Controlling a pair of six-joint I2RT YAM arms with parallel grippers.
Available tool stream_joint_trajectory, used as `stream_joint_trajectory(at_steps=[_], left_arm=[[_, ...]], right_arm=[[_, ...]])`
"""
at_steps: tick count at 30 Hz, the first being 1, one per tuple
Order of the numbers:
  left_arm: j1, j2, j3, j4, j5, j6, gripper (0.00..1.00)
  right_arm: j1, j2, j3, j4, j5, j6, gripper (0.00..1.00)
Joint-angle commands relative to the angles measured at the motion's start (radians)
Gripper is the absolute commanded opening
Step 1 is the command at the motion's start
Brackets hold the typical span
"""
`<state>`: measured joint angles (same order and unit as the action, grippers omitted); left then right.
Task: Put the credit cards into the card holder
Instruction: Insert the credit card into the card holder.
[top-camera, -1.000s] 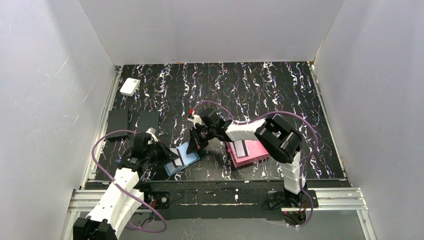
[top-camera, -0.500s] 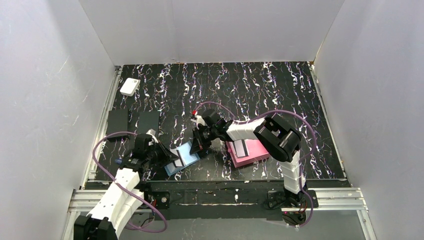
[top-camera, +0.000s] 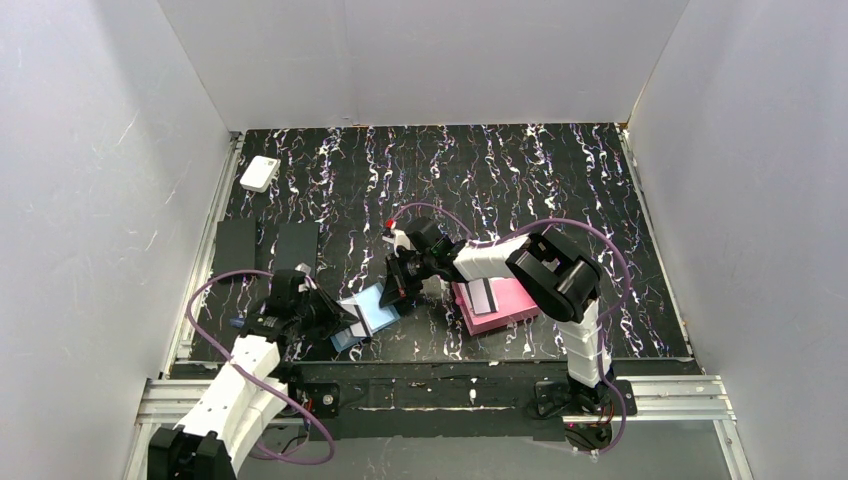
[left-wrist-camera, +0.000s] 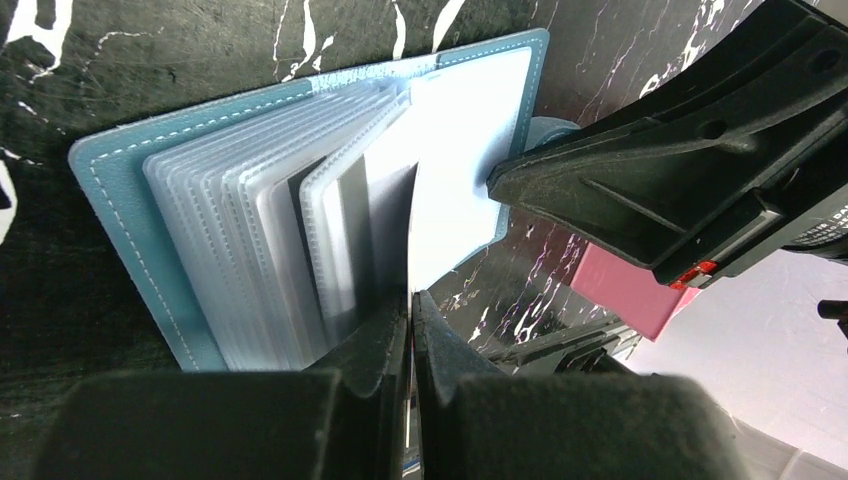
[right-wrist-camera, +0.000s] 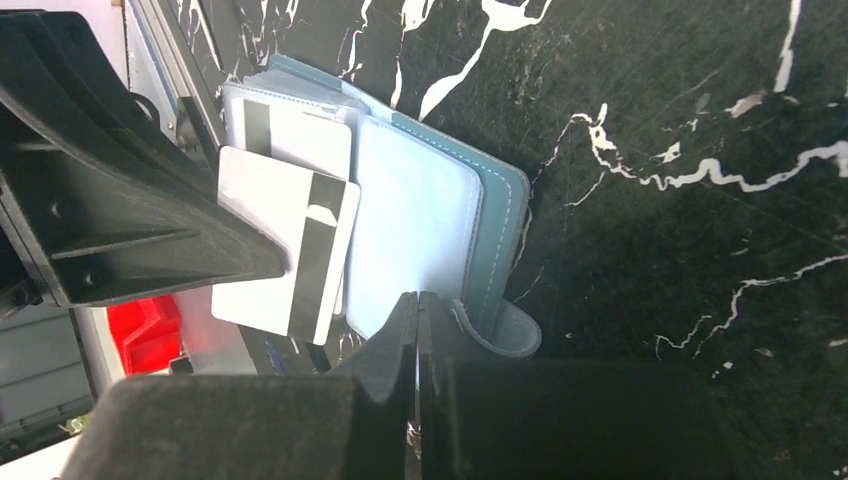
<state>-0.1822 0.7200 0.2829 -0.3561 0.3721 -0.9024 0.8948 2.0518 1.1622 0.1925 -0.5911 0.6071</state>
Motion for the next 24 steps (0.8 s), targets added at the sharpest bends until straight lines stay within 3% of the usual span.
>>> stream_joint_trajectory(at_steps=[1,11,24], left_arm=[[0.006,0.039,-0.008,-0.002,0.017,0.008,0.00],[0.006,0.177,0.055,-0.060,-0.018,-0.026,0.00],[0.006,0.222,0.086,-0.103,-0.089,-0.022,0.00]], right_arm=[[-0.007,0.015,-0.013,0.027,-0.002,-0.001,0.01],[-0.006,0.019,-0.010,0.033,-0.010,0.006,0.01],[-0.007,0.018,-0.014,0.039,-0.019,0.011,0.01]])
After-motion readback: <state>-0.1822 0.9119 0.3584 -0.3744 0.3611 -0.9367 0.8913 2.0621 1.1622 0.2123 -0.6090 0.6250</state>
